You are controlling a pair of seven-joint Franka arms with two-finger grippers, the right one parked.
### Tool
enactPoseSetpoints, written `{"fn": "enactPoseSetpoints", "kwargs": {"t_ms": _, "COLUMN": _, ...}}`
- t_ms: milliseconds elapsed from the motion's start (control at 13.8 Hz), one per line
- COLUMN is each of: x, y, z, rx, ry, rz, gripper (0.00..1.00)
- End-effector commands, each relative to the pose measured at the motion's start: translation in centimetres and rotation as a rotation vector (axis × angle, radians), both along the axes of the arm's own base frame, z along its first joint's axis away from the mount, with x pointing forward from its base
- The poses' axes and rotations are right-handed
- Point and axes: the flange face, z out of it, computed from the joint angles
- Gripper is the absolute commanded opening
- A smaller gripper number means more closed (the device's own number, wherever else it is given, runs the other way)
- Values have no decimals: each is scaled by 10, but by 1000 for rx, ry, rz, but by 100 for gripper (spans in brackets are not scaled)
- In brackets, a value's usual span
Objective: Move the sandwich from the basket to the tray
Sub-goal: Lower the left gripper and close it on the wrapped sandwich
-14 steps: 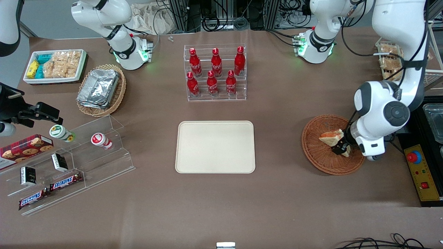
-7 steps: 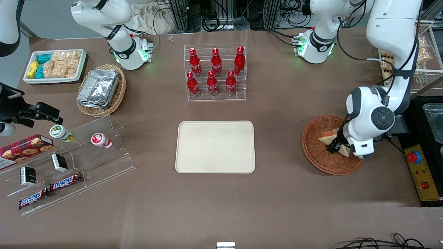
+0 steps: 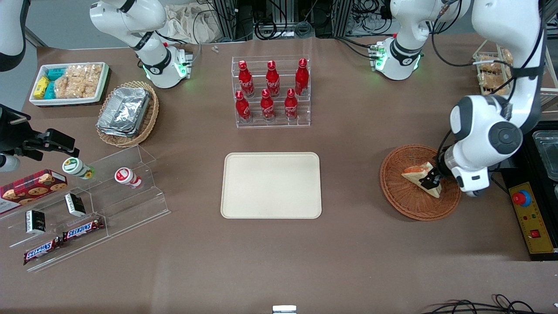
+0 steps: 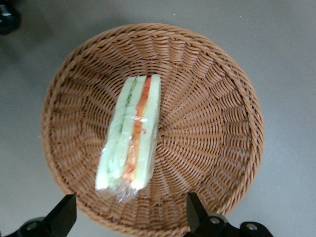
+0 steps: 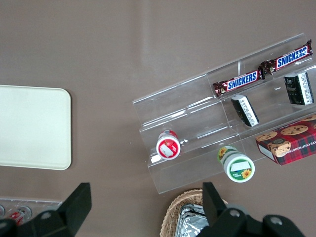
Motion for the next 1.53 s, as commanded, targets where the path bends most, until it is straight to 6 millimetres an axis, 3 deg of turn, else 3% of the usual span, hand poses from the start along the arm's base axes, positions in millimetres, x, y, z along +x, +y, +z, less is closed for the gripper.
{"fn": "enactPoseSetpoints", "kwargs": {"t_ms": 0, "x": 1, "y": -1, "z": -19, "rx": 19, "ry": 22, "rz": 14, "gripper": 100}}
{"fn": "enactPoseSetpoints", "kwargs": {"t_ms": 436, "x": 1, "y": 8, "z": -85, "rx": 29, "ry": 24, "rz": 34, "gripper": 100}}
{"fn": "enactPoseSetpoints", "kwargs": {"t_ms": 582, "x": 4, "y": 13, "z": -96, "rx": 32, "ry": -3, "rz": 42, "gripper": 100}}
{"fn": "enactPoseSetpoints", "kwargs": {"t_ms": 655, "x": 6, "y": 13, "z": -98, "rx": 30, "ry": -12, "rz": 50, "gripper": 87}}
{"fn": "enactPoseSetpoints", "kwargs": {"t_ms": 727, "x": 8, "y": 14, "z": -96, "rx": 31, "ry": -19, "rz": 74, "gripper": 50}}
{"fn": "enactPoseSetpoints", "kwargs": {"t_ms": 800, "x": 9, "y": 19, "z": -93, "rx": 31, "ry": -27, "rz": 85, "gripper": 3}}
{"fn": "enactPoseSetpoints", "kwargs": {"t_ms": 1018, "x": 8, "y": 20, "z": -91, "rx": 30, "ry": -25, "rz": 81, "gripper": 0}}
{"fn": "enactPoseSetpoints", "kwargs": {"t_ms": 1091, "x": 8, "y": 19, "z": -79, "rx": 27, "ry": -29, "rz": 74, "gripper": 0}}
{"fn": "enactPoseSetpoints", "kwargs": {"t_ms": 1236, "x": 4, "y": 15, "z": -24, "rx": 17, "ry": 9, "rz": 40, "gripper": 0}}
{"fn": "enactPoseSetpoints", "kwargs": {"t_ms": 1455, "x": 10, "y": -12, "z": 58, "rx": -10, "ry": 70, "rz": -114, "gripper": 0}}
